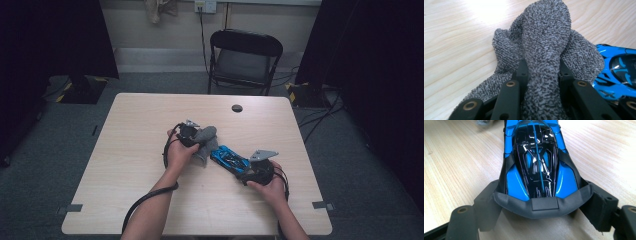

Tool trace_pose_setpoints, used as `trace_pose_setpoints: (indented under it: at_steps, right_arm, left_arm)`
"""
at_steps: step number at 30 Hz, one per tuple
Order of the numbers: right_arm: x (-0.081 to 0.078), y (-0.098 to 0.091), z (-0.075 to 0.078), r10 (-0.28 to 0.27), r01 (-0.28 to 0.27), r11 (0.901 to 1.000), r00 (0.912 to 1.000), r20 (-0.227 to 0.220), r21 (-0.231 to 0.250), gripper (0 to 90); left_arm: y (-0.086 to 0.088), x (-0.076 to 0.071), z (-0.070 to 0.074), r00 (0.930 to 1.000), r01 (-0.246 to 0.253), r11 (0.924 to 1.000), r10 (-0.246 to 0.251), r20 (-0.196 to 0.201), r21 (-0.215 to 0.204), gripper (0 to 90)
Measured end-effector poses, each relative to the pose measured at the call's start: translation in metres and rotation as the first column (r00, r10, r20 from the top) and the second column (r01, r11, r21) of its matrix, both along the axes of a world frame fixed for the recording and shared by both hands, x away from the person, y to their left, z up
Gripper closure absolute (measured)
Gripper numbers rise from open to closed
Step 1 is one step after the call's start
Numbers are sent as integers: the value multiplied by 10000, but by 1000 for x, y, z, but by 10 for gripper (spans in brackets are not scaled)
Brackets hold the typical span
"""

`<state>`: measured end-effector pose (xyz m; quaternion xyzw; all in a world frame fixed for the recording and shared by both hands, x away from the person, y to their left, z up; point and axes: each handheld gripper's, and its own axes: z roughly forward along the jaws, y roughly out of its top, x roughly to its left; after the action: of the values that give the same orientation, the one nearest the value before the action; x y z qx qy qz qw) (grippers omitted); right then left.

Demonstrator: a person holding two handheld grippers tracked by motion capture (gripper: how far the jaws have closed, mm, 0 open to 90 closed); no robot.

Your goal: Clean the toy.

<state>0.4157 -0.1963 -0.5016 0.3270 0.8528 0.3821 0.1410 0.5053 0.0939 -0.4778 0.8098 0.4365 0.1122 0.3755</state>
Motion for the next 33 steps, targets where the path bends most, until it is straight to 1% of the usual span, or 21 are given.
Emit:
trace_pose_setpoints:
  at_steps: [3,5,6,8,12,17,21,23,24,26,27,29,31,33]
  right_arm:
    - [0,0,0,-1,1,10000,10000,-2,0,244]
    - [0,0,0,-2,2,10000,10000,0,-3,244]
    - [0,0,0,-2,2,10000,10000,-1,-4,244]
    - [0,0,0,-1,1,10000,10000,-1,-5,244]
    - [0,0,0,-2,2,10000,10000,-5,-5,243]
    - [0,0,0,-10,10,10000,10000,-4,-12,242]
    - [0,0,0,-16,16,10000,10000,-5,-13,240]
    - [0,0,0,-18,18,10000,10000,-3,-24,238]
    - [0,0,0,-26,26,10000,10000,-2,-23,235]
    - [0,0,0,-48,48,10000,10000,-11,-28,231]
    - [0,0,0,-62,62,10000,10000,-28,-23,227]
    - [0,-1,0,-67,67,10000,10000,-34,-33,224]
    - [0,-1,0,-62,62,10000,10000,-50,-21,217]
    - [1,-2,1,-108,108,9999,9999,-114,-19,211]
  left_arm:
    - [5,-3,2,10000,-16,10000,16,14,-83,705]
    - [7,-6,4,10000,-17,10000,17,20,-54,705]
    - [8,-7,4,10000,-82,9998,82,21,-154,705]
    - [12,-10,7,10000,-9,10000,8,88,65,705]
    - [21,-18,10,9999,48,10000,-48,126,0,705]
    - [30,-31,11,9996,273,9996,-273,61,-81,703]
    - [30,-41,8,9986,518,9986,-517,60,-127,701]
    - [28,-44,5,9982,604,9981,-605,-26,-99,701]
    - [28,-45,3,9979,649,9979,-649,9,-83,700]
    - [26,-47,0,9975,703,9975,-704,-91,-107,699]
    - [26,-48,-1,9976,695,9975,-696,-62,-108,699]
    - [25,-48,-1,9973,730,9972,-731,-85,-163,699]
    - [26,-49,-2,9970,766,9970,-767,-63,-112,699]
    - [26,-50,-2,9974,714,9972,-715,-64,-228,697]
